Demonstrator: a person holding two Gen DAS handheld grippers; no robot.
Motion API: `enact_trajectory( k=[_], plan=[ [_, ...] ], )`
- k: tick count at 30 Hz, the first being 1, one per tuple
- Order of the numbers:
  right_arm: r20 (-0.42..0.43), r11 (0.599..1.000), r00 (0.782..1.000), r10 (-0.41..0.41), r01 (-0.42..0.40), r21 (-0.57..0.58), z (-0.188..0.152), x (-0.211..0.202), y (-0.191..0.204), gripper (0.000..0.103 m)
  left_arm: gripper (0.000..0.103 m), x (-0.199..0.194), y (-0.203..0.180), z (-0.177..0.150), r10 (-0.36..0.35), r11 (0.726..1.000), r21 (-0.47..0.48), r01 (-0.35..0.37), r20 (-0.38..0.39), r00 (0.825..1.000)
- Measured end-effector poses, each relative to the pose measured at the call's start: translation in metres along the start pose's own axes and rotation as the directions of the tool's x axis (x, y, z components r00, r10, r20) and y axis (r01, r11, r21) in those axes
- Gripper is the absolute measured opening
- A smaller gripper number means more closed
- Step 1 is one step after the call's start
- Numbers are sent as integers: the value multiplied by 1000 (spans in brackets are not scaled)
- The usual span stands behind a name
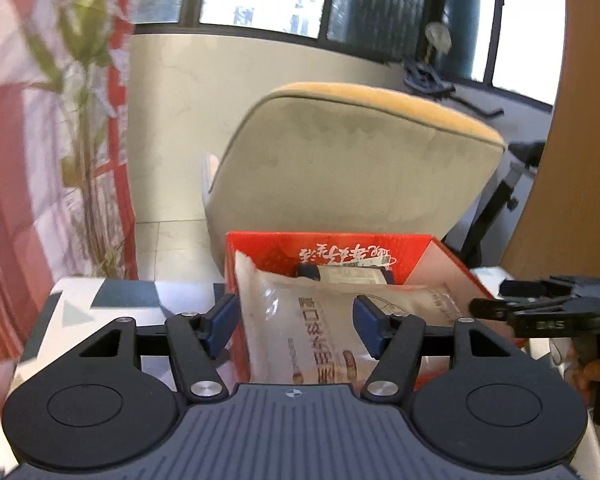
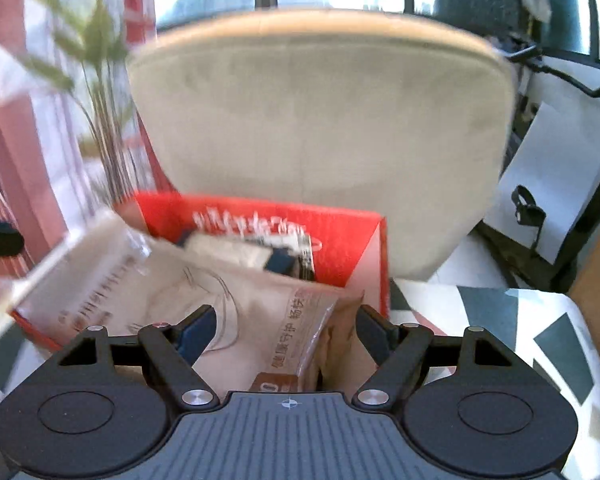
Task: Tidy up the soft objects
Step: 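Open both grippers to release the mask bag in the box, then move both grippers to the white cloth beside the box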
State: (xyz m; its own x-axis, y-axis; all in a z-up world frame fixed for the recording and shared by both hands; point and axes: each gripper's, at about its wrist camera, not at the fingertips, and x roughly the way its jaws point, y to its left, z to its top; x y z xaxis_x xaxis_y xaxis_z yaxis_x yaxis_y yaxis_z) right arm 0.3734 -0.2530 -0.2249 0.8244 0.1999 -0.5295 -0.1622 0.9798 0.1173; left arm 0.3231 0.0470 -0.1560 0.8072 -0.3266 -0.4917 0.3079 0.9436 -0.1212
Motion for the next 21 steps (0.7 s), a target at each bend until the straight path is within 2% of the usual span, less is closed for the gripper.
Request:
enact_trajectory(
  k=[6,12,15,21],
  plan=[
    [163,999,986,30,-36,35,-37,-57,-28,74,66,-25,13,-42,22,999,-48,-22,2,1000],
    [222,997,975,-3,-13,70,-77,-86,-46,72,66,-13,15,-80,4,998,-62,-9,-78,997],
    [170,994,985,2,-20,107,-98,-78,-51,70,66,4,15,-96,-10,996,-87,-2,-138,990],
    [31,985,999,8,-13,170,-137,-39,-54,60,66,35,16,-125,-31,991,-135,0,-227,973]
  ],
)
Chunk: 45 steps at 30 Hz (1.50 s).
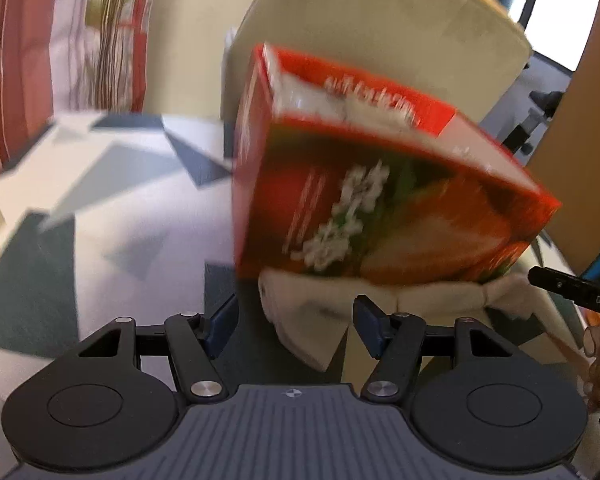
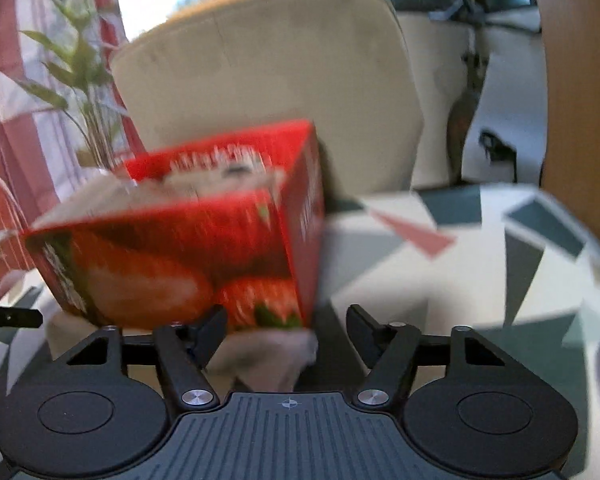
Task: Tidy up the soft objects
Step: 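Move both grippers to the white cloth beside the box, then close both grippers on the white cloth, then lay the white cloth into the box and open both grippers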
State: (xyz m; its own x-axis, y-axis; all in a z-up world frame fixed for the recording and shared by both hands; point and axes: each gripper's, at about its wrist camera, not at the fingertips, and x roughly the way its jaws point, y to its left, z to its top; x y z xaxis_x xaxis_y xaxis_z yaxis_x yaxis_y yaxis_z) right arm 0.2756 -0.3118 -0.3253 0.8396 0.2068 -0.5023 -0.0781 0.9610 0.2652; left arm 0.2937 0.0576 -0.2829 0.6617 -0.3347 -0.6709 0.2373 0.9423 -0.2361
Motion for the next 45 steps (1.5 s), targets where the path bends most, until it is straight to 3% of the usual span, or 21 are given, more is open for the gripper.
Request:
enact_trajectory(
  k=[2,6,8,9,10,12,14,17,25,31,37,45],
  plan=[
    [-32,1000,999,11,-10,28,-6,12,-2,50,66,7,4,-5,-1,999,-38,1,-7,1000],
    [-66,997,997,38,-33,74,-14,27,-4,42,63,13,9,-9,-8,997,-76,7,-8,1000],
    [-72,996,996,50,-44,74,-13,28,-5,37,43,12,7,-11,-15,998,-55,15,-7,1000],
    [-71,996,996,54,-49,73,-14,27,-5,34,17,13,5,-12,-17,999,-47,16,-17,1000],
    [-72,996,996,60,-55,74,-13,27,-5,31,10,13,4,-14,-16,999,-49,15,-24,1000],
    [-68,996,996,55,-49,80,-12,24,-6,23,6,7,6,-15,-29,998,-56,30,6,1000],
    [-60,995,996,61,-55,89,-10,18,-6,14,5,-2,4,-15,-34,998,-43,35,26,999],
    [-40,993,996,80,-76,88,-6,7,-4,11,5,-21,1,-14,-18,1000,-16,19,65,998],
    [79,987,985,154,-157,35,24,-42,15,9,5,-90,-11,0,-28,999,40,19,221,975],
    [165,983,969,181,-182,-12,64,-62,29,9,5,-97,-20,38,-17,995,95,-10,283,959],
    [150,990,979,136,-130,-48,98,-38,32,9,5,-72,-26,72,-23,994,112,-4,238,971],
    [70,995,994,89,-85,-58,101,2,25,10,5,-36,-25,84,5,989,147,-29,161,987]
  ],
)
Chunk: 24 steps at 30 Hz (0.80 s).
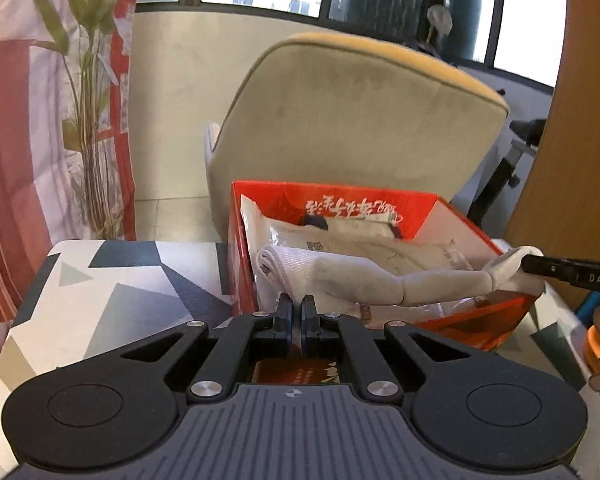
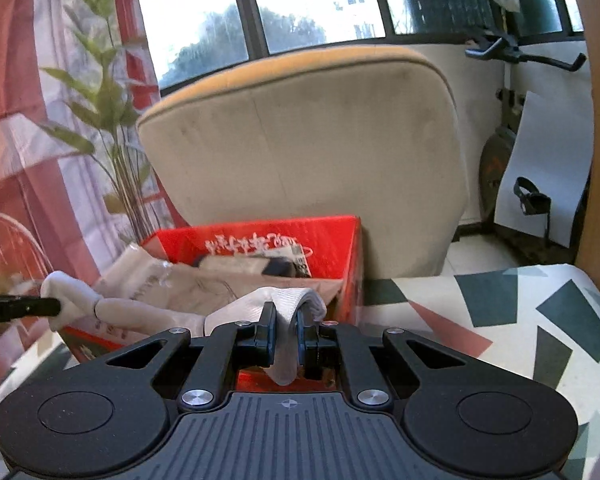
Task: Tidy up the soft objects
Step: 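Lay the white cloth into the box and open both grippers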
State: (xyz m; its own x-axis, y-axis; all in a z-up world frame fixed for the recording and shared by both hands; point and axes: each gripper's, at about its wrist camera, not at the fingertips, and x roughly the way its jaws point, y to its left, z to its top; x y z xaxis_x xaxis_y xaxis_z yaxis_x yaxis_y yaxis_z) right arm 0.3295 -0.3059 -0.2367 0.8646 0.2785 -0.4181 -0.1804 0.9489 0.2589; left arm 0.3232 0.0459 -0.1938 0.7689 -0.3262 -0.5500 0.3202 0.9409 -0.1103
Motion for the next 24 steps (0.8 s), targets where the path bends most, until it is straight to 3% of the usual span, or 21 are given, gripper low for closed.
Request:
enact_trajectory(
  k=[5,8,10,12,13,17,18,19,21,23,24],
  plan=[
    [-32,999,999,-23,22,-30,-4,10,2,10,7,8,0,2,-15,1000,12,16,-38,999],
    [-55,997,998,-35,30,-74,-5,15,8,10,15,7,-2,4,-22,999,22,24,-48,999],
    [-74,995,997,-37,30,-96,-5,18,11,10,39,6,-3,3,-29,999,30,31,-51,998],
    [-99,994,994,-40,29,-109,-4,23,15,11,56,3,-3,4,-37,999,35,38,-51,998],
    [-108,993,993,-42,30,-114,-4,24,16,12,60,0,-4,4,-38,999,36,39,-42,998],
    [-101,991,992,-72,59,-123,-2,21,23,25,71,-11,-6,8,-34,999,16,34,-17,999],
    [-95,991,993,-70,59,-119,-1,19,25,28,78,-14,-7,9,-33,999,10,33,-10,999],
    [-88,991,993,-76,66,-117,0,16,26,36,88,-18,-8,10,-28,1000,4,28,0,1000],
    [-67,989,994,-89,81,-120,2,7,31,48,97,-27,-12,12,-11,1000,-2,11,27,1000],
    [-54,989,994,-97,90,-117,6,-1,33,66,100,-37,-17,15,7,1000,-10,-6,46,999],
    [-46,989,994,-102,96,-110,7,-6,35,70,101,-43,-20,16,13,1000,-17,-12,52,999]
  ],
)
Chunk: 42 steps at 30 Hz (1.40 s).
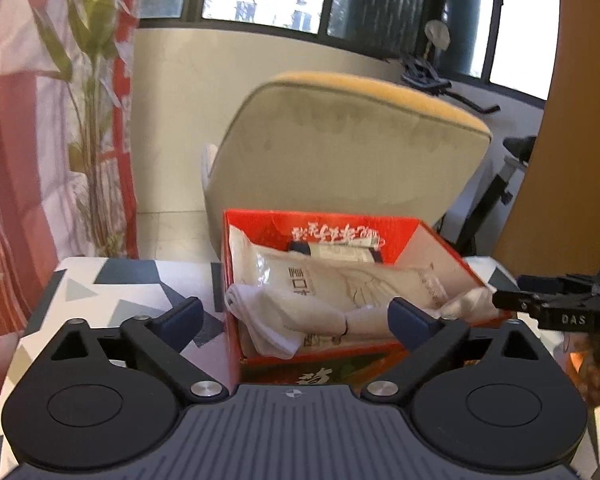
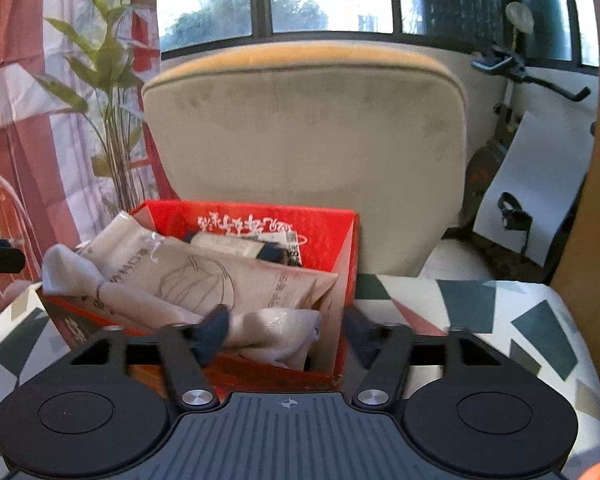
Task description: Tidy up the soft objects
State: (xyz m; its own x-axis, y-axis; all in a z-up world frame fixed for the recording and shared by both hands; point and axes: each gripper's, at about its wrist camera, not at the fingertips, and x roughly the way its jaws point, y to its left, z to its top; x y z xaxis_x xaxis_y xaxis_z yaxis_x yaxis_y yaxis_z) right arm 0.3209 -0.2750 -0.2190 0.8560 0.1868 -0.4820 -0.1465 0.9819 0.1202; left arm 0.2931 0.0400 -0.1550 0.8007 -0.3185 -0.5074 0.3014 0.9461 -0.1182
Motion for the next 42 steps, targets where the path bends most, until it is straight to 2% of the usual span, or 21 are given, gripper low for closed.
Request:
enact_trajectory(
  k=[3,4,5,9,12,14,15,19,21,24,25,29,36,42],
  plan=[
    [31,999,1000,1,-2,46,3,-21,1,87,103,-20,-10,0,15,1000,-23,-14,31,999],
    [46,998,999,2,-5,68,4,-28,2,98,103,-26,-13,1,25,999,-22,-24,36,999],
    [64,996,998,-2,-3,92,4,-36,3,103,103,-32,-18,0,37,999,-16,-36,42,998],
    [118,987,993,-23,4,158,5,-72,11,103,103,-59,-35,0,60,998,5,-60,63,996],
    [145,986,989,-28,3,169,7,-101,21,103,103,-86,-39,1,46,998,-34,-43,91,995],
    [167,983,986,-1,-30,183,9,-124,28,103,103,-104,-42,0,28,998,-62,-21,115,993],
    [167,980,986,7,-39,193,10,-136,31,103,103,-114,-45,0,39,997,-69,-30,126,991],
    [172,986,985,23,-50,158,17,-182,52,103,103,-146,-63,1,157,987,-46,-152,129,979],
    [187,992,982,36,-57,111,18,-205,62,103,103,-165,-69,1,157,988,-33,-154,159,975],
    [202,998,979,7,-20,64,19,-237,77,103,103,-192,-73,0,102,994,-60,-92,194,976],
    [205,998,979,-1,-12,62,20,-247,80,103,103,-201,-76,0,102,994,-61,-92,197,975],
    [222,997,975,-25,8,77,18,-285,90,103,103,-233,-97,-3,164,986,1,-168,226,960],
    [244,998,968,-57,48,44,19,-336,109,103,103,-270,-115,-6,182,981,18,-192,240,954],
    [271,995,958,-95,89,35,21,-360,109,103,103,-281,-119,-4,208,975,23,-221,258,943]
  ],
)
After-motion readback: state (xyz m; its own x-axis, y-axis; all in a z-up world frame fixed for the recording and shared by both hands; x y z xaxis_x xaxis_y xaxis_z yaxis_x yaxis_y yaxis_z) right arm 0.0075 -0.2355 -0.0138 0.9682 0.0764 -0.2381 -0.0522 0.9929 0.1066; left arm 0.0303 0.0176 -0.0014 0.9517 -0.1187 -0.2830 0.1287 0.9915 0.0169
